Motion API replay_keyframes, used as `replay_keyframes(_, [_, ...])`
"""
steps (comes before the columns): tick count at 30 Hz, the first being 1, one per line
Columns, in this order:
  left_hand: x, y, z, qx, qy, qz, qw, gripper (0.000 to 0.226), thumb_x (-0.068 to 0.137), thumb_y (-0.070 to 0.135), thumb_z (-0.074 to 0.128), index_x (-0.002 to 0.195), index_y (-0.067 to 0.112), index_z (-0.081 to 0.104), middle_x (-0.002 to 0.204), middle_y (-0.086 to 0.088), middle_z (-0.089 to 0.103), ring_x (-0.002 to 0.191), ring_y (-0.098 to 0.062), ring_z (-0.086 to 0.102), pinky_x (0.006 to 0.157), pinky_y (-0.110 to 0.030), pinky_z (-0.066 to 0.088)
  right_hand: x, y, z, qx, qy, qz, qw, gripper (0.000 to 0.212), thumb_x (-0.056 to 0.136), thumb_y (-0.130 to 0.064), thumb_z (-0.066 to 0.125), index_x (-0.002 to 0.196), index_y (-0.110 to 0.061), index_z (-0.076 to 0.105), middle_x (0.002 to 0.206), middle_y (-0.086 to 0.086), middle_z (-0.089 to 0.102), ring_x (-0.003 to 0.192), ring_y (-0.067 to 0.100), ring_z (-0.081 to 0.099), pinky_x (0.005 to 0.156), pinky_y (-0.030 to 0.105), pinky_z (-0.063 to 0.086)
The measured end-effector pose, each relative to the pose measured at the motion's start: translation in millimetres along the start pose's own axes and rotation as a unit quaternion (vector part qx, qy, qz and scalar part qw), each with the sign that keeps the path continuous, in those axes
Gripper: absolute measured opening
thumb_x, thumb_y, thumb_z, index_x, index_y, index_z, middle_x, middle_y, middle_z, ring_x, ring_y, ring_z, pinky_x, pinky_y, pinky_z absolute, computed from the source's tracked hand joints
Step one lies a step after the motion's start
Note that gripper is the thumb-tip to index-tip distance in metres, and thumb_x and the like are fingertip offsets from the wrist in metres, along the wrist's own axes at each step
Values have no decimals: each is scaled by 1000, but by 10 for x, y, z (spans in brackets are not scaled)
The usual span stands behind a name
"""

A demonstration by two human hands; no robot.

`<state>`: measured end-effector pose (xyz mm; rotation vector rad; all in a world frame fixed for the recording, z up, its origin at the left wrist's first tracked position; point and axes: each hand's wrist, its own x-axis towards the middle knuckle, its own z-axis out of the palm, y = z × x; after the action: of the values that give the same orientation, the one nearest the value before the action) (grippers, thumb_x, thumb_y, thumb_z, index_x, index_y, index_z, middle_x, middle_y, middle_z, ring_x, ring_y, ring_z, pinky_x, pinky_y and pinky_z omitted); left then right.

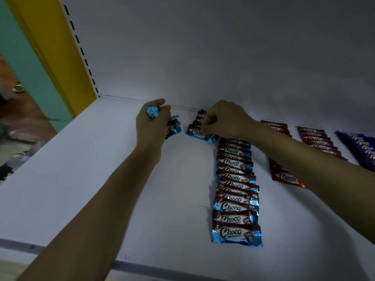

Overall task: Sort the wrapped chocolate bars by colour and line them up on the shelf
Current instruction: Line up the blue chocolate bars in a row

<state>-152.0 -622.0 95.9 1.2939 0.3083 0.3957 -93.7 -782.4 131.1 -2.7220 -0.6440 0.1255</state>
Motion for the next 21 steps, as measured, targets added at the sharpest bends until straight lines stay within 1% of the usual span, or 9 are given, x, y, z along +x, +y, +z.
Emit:
replay_keyframes(3, [-23,30,13,-19,-32,-2,999,27,94,9,56,119,14,51,111,-8,63,71,-13,68,64,-19,54,-9,20,-18,-14,-2,3,1000,15,78,-27,74,86,-14,73,90,-4,69,89,15,62,91,38,45])
replay_keyframes(6, [-69,60,36,-21,-71,9,997,32,94,8,53,125,13,48,107,-11,67,51,-8,60,54,-17,49,-31,31,-4,-15,13,-10,1000,15,79,-23,73,88,-11,70,87,-5,63,87,15,61,80,30,46])
replay_keyframes(8, [-91,65,46,-4,-84,40,996,33,95,6,50,128,12,46,101,-9,69,44,-8,52,47,-16,44,-47,-6,2,37,42,-18,998,13,84,-23,69,85,-10,67,83,-3,63,79,13,60,71,25,46])
replay_keyframes(10, [-101,68,50,10,-89,76,993,33,95,5,51,126,13,47,95,-6,70,41,-8,48,44,-16,41,-86,-116,-19,189,32,10,981,22,91,-29,60,81,-11,69,77,1,67,68,10,59,65,21,47])
replay_keyframes(12, [-111,69,45,19,-96,112,989,31,96,3,50,125,15,48,93,-3,71,42,-7,47,43,-16,41,-122,-231,-70,343,-28,60,937,32,96,-36,51,86,-13,70,78,3,71,63,10,61,63,19,46])
replay_keyframes(14, [-113,73,29,30,-102,142,984,32,96,0,45,124,16,46,93,-1,71,45,-5,50,45,-17,41,-139,-285,-108,429,-62,72,898,33,96,-40,49,91,-13,68,80,4,73,62,11,63,63,23,45])
replay_keyframes(16, [-117,74,22,40,-111,156,981,35,96,-4,43,124,15,44,98,-2,69,46,-5,51,45,-16,42,-152,-288,-134,460,-73,63,883,27,93,-37,55,92,-13,67,79,2,73,63,10,64,61,21,47])
replay_keyframes(18, [-122,76,33,44,-116,152,981,35,95,-5,44,125,14,44,103,-5,67,45,-5,50,45,-16,43,-155,-276,-144,448,-64,48,891,15,90,-26,61,92,-12,68,78,-1,73,63,6,64,57,16,47])
replay_keyframes(21, [-100,68,47,46,-84,117,988,23,96,3,49,115,16,52,95,-2,66,45,-6,48,44,-17,43,-148,-239,-168,470,-38,67,879,9,87,-16,65,94,-10,67,82,2,73,65,7,66,59,17,48])
